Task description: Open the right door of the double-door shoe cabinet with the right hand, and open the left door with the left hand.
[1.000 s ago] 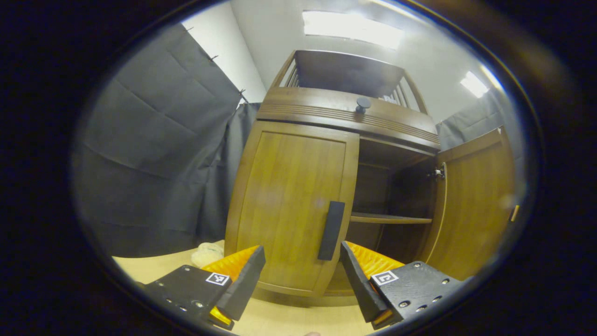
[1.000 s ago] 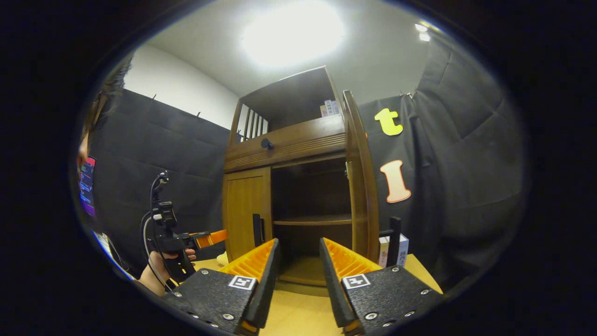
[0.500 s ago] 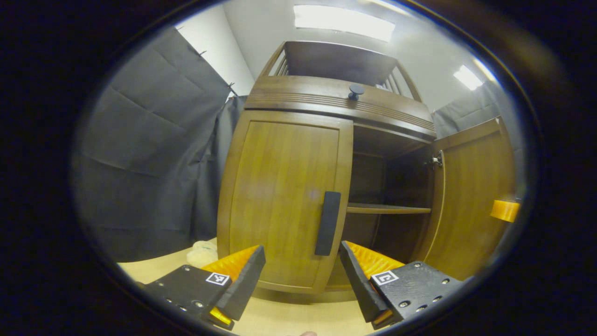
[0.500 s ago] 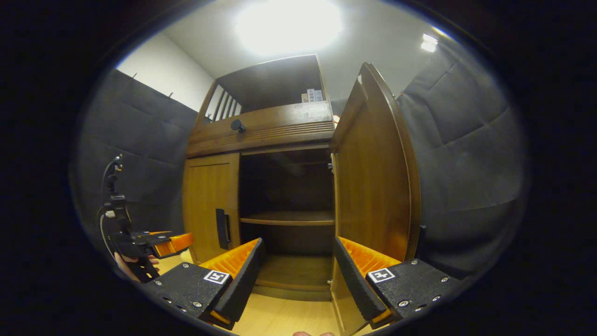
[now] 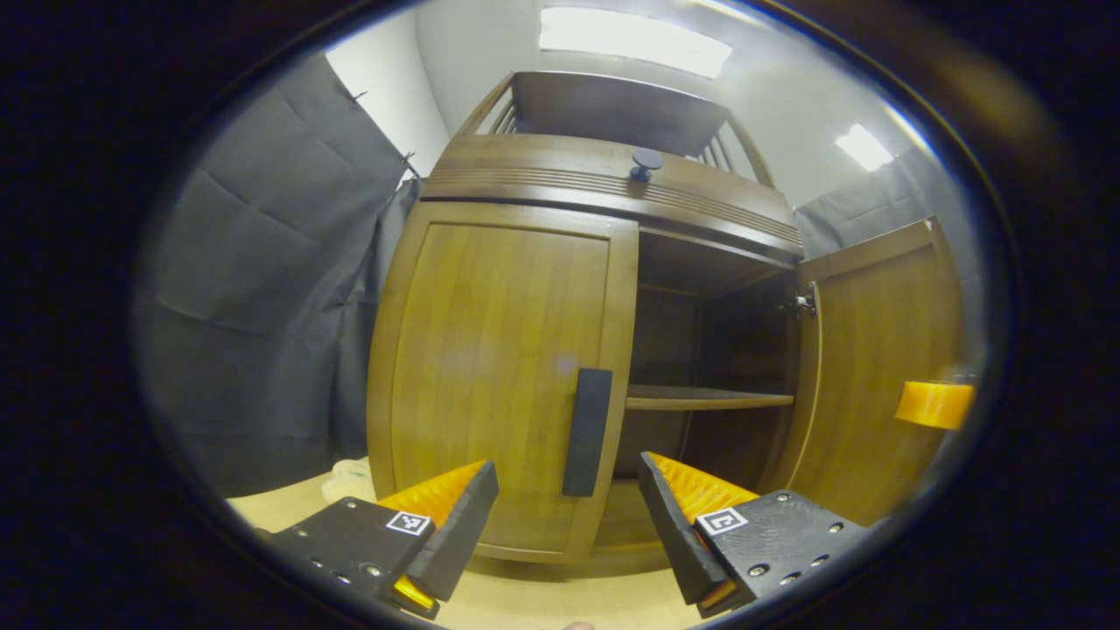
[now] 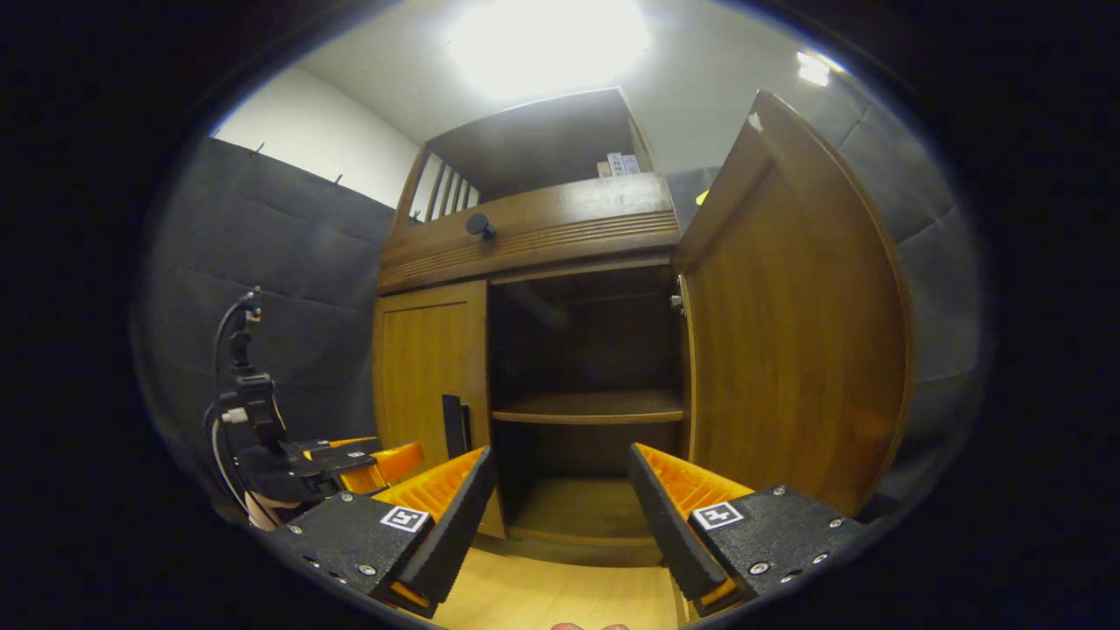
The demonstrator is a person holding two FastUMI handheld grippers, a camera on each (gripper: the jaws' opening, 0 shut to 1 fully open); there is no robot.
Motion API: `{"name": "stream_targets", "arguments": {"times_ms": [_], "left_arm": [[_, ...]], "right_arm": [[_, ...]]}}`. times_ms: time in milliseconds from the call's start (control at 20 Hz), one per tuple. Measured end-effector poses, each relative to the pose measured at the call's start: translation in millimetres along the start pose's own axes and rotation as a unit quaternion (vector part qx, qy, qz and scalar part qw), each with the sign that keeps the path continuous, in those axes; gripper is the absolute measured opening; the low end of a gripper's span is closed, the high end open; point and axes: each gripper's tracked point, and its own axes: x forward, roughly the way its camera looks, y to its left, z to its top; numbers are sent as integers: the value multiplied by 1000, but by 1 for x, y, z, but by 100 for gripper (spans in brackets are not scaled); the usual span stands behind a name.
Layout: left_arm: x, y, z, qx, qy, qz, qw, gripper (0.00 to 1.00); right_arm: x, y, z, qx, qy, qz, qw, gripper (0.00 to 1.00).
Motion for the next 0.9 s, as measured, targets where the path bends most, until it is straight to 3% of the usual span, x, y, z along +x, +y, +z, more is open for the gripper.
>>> {"name": "stream_targets", "arguments": {"times_ms": [150,200,450,500,750,900], "left_arm": [[6,-2,-2,15,9,-10,1000,94],[9,-4,-2,15,9,-17,1000,97],[19,-4,-7,13,14,-23,1000,90],[20,-4,-8,12,13,-21,1000,97],[32,-6,-12,-5,13,-31,999,93],[35,-10,-13,-10,12,-38,999,97]], "right_arm": [[0,10,-29,25,68,7,997,93],[1,19,-33,24,70,7,997,94],[-11,21,-33,-61,56,-38,996,93],[-17,20,-33,-67,55,-39,995,93],[-30,23,-35,-68,60,-37,995,94],[-38,25,-33,-71,57,-36,995,94]]}}
